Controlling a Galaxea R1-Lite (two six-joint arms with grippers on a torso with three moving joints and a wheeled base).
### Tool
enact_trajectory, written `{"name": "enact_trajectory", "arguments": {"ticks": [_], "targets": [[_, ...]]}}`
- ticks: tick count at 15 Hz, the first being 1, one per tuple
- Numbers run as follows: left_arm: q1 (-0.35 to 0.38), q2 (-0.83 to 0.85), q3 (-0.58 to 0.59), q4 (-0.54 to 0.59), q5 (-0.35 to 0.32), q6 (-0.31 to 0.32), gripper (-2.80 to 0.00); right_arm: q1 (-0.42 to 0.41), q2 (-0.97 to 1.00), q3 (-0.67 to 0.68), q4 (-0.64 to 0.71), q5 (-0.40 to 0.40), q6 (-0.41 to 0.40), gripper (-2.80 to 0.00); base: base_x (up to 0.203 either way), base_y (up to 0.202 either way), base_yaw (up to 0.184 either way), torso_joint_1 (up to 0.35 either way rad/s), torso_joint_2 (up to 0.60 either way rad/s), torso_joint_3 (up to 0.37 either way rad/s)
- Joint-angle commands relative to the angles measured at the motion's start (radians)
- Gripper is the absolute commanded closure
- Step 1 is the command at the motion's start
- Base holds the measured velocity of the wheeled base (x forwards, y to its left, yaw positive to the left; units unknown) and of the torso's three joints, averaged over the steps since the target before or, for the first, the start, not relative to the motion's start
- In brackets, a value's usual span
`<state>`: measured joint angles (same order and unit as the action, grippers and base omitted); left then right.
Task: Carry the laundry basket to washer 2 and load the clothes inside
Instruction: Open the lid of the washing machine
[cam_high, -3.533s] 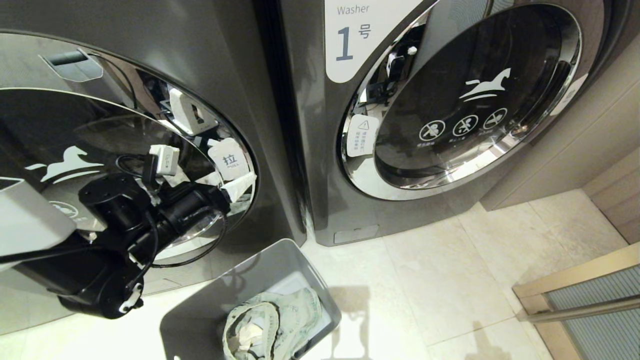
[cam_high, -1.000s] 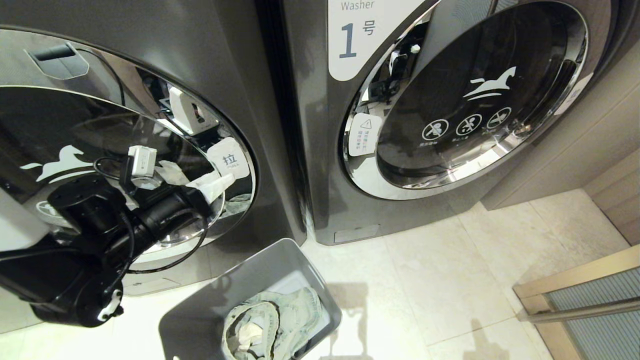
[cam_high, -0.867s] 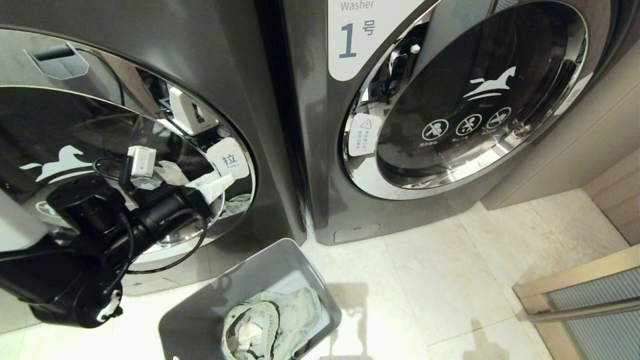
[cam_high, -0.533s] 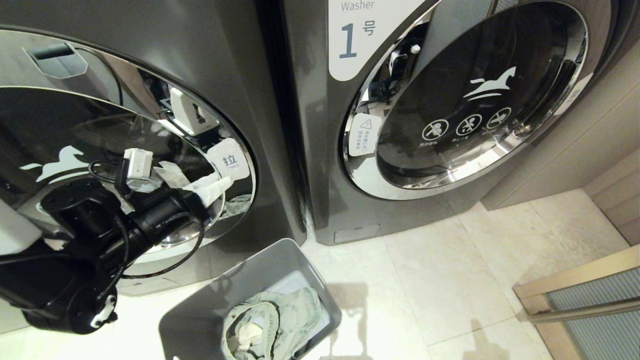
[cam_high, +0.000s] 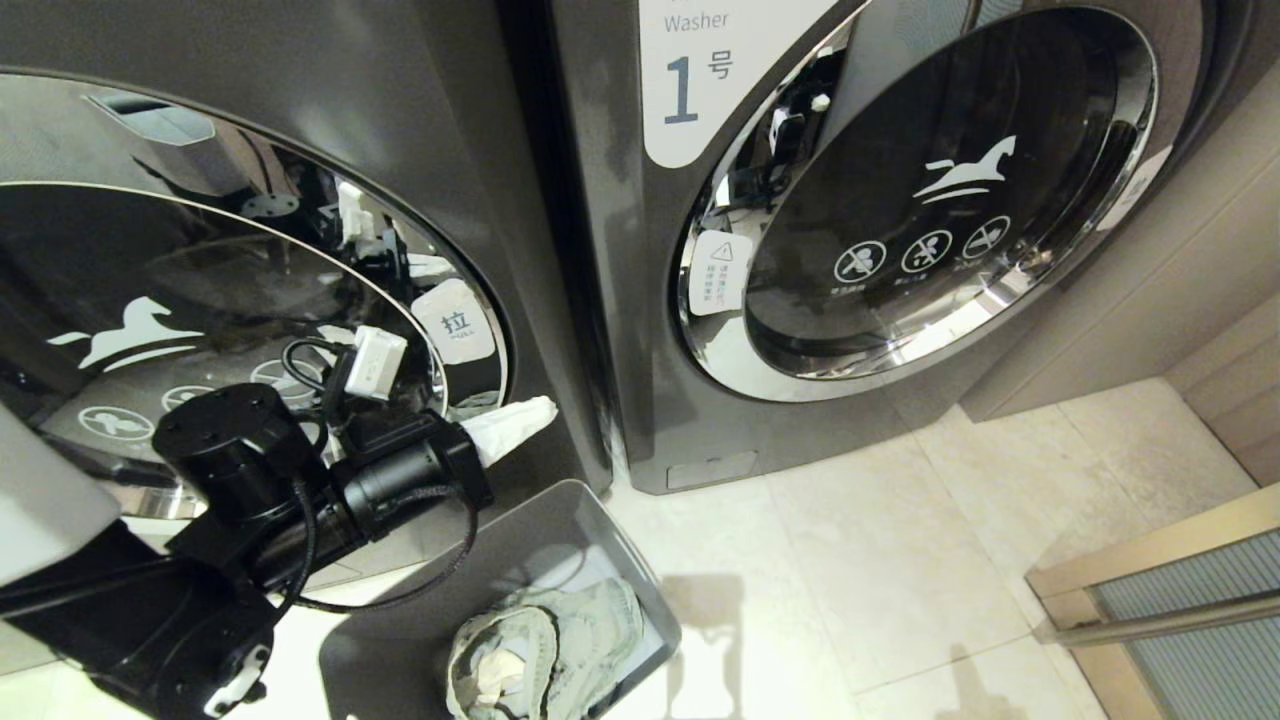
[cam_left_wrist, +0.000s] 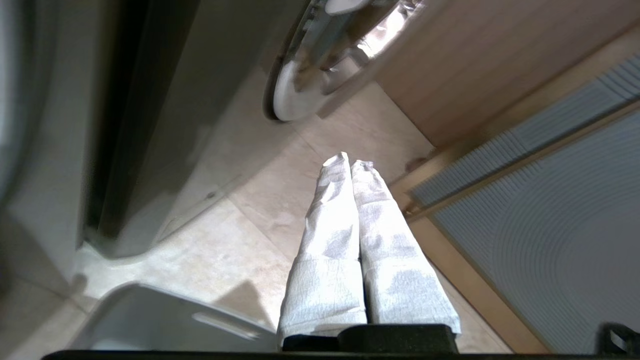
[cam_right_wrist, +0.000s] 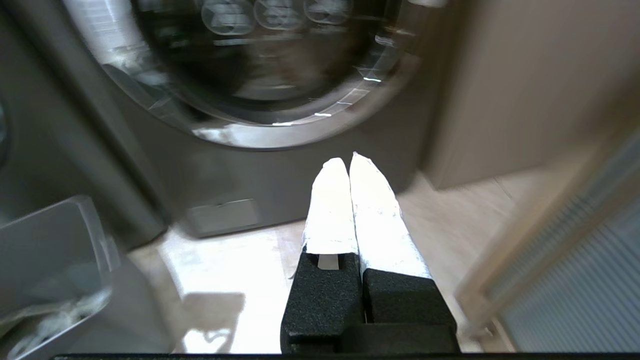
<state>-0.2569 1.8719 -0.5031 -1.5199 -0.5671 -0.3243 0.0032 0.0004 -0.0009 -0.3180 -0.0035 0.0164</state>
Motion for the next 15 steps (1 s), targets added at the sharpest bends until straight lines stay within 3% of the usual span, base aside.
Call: {"name": "enact_trajectory", "arguments": {"ticks": [1, 4, 15], "targets": [[0.014, -0.008, 0.022, -0.01, 0.011, 0.001, 0.0, 0.001, 0.001, 0.041, -0.001, -0.001, 0.0, 0.0, 0.0, 0.0, 0.0, 0.0, 0.0, 0.0], [0.03, -0.034, 0.072, -0.01, 0.015, 0.008, 0.0, 0.001, 0.001, 0.041, -0.001, -0.001, 0.0, 0.0, 0.0, 0.0, 0.0, 0.0, 0.0, 0.0], [0.06, -0.033, 0.07, -0.01, 0.052, 0.01, 0.0, 0.001, 0.001, 0.041, -0.001, -0.001, 0.0, 0.0, 0.0, 0.0, 0.0, 0.0, 0.0, 0.0]]}}
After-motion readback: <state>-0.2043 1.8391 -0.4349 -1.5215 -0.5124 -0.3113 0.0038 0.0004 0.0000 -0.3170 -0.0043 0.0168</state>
